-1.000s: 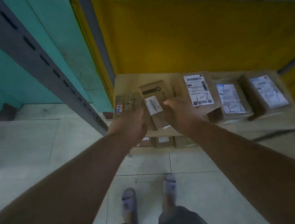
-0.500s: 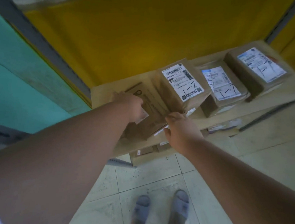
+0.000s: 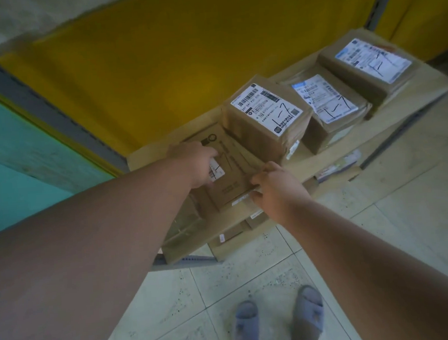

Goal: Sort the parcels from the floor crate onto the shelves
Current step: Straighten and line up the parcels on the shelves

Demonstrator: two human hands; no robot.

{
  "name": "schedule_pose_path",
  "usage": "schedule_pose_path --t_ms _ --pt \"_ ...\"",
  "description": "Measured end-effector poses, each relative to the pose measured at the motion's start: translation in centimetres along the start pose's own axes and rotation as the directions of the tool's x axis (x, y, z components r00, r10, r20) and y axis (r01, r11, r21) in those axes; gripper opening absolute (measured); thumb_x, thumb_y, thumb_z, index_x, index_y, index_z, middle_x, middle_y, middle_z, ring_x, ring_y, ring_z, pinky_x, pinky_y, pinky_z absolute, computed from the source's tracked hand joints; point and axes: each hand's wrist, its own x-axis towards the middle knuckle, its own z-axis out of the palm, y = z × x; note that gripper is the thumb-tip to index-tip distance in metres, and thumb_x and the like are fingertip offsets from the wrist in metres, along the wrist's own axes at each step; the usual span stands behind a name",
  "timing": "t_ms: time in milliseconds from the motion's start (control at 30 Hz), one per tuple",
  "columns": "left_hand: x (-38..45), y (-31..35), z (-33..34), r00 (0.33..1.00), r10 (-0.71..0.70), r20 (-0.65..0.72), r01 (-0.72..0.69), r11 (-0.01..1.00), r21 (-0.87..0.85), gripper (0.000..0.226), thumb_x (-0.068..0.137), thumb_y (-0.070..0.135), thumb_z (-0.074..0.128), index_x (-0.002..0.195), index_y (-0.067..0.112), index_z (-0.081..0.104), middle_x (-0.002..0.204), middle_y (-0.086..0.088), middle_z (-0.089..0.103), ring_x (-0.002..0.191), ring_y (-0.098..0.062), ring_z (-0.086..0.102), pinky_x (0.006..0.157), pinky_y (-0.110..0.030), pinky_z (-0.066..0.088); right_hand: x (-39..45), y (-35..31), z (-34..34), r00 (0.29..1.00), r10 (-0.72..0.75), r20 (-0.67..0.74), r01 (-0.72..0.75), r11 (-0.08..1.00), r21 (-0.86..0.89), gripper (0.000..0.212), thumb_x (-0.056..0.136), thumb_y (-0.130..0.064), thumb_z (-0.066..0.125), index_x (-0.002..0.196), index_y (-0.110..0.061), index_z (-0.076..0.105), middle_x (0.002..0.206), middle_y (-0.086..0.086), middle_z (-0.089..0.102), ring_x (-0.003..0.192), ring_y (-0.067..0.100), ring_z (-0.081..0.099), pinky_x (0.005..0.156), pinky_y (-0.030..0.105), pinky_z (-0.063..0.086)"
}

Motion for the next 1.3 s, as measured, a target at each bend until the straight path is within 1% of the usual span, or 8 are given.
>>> schedule_pose_path --t_ms 333,500,667,733,833,900,1000,1300 --pt "-1.6 1.1 0.1 0.999 -0.03 0.04 0.028 0.998 0.063 0.086 0.077 0.061 0.075 0.15 0.037 0.038 0.146 -0.003 0.044 0.13 -0.029 0.048 0.101 -0.04 0.04 -0.5 -0.4 -0.1 0.999 0.01 0.034 -0.008 0.998 -0.055 0.033 0.1 -0.033 0.052 0.129 -0.02 0.061 0.129 0.006 0.048 0.115 0.026 0.053 0.098 0.036 0.048" --pt "-1.9 1.2 0.0 0.999 -0.027 0.037 0.025 0.998 0.06 0.084 0.078 0.063 0.071 0.15 0.036 0.037 0.148 -0.003 0.043 0.131 -0.029 0.047 0.102 -0.04 0.038 -2.1 0.4 -2.4 0.992 -0.042 -0.118 0.035 0.998 -0.061 0.034 0.1 -0.033 0.053 0.129 -0.017 0.06 0.127 0.004 0.054 0.111 0.024 0.056 0.085 0.028 0.044" --pt "-2.0 1.5 -1.6 0.994 -0.022 -0.108 0.008 0.991 -0.133 0.078 0.082 0.059 0.07 0.147 0.031 0.041 0.149 -0.006 0.047 0.13 -0.031 0.051 0.104 -0.043 0.043 -2.3 2.4 -6.5 0.956 -0.125 -0.267 0.102 0.99 -0.096 0.039 0.095 -0.033 0.058 0.131 -0.017 0.06 0.131 0.003 0.055 0.123 0.026 0.051 0.101 0.037 0.046" --pt "-1.5 2.2 -3.0 0.977 -0.026 -0.209 -0.026 0.97 -0.242 0.069 0.086 0.052 0.069 0.145 0.026 0.043 0.139 -0.006 0.057 0.121 -0.03 0.057 0.097 -0.043 0.049 -1.4 3.8 -8.1 0.946 -0.126 -0.297 0.105 0.991 -0.086 0.037 0.093 -0.031 0.06 0.127 -0.017 0.062 0.131 0.005 0.055 0.123 0.028 0.051 0.101 0.039 0.044" --pt "-0.2 3.0 -5.0 0.943 -0.102 -0.317 -0.031 0.921 -0.388 0.051 0.097 0.04 0.059 0.141 0.023 0.042 0.127 -0.007 0.064 0.109 -0.029 0.062 0.085 -0.039 0.051 0.9 5.6 -10.1 0.961 -0.103 -0.257 0.082 0.992 -0.093 0.052 0.093 -0.032 0.063 0.142 -0.018 0.051 0.143 0.006 0.047 0.131 0.029 0.043 0.107 0.039 0.036" --pt "0.7 3.7 -6.0 0.946 -0.12 -0.302 -0.033 0.889 -0.457 0.053 0.1 0.037 0.054 0.149 0.028 0.033 0.133 -0.009 0.059 0.112 -0.031 0.06 0.082 -0.039 0.049 2.4 6.7 -10.9 0.976 -0.096 -0.197 0.073 0.99 -0.12 0.063 0.092 -0.04 0.064 0.148 -0.022 0.043 0.152 0.005 0.038 0.137 0.029 0.037 0.111 0.039 0.033" --pt "1.9 4.6 -6.8 0.961 -0.122 -0.247 -0.011 0.878 -0.478 0.06 0.101 0.043 0.051 0.155 0.034 0.027 0.152 -0.008 0.044 0.131 -0.034 0.048 0.093 -0.04 0.045 3.6 7.7 -11.3 0.99 -0.103 -0.099 0.088 0.985 -0.147 0.071 0.092 -0.05 0.061 0.153 -0.026 0.035 0.163 0.003 0.023 0.147 0.028 0.024 0.119 0.039 0.021" --pt "2.6 5.9 -6.8 0.97 -0.158 -0.184 0.025 0.819 -0.574 0.07 0.084 0.05 0.073 0.146 0.036 0.043 0.151 -0.004 0.046 0.13 -0.03 0.048 0.088 -0.032 0.039 2.1 8.5 -10.7 0.974 -0.17 -0.151 0.154 0.981 -0.114 0.059 0.084 -0.053 0.07 0.135 -0.027 0.058 0.148 0.005 0.04 0.133 0.027 0.036 0.111 0.038 0.029"
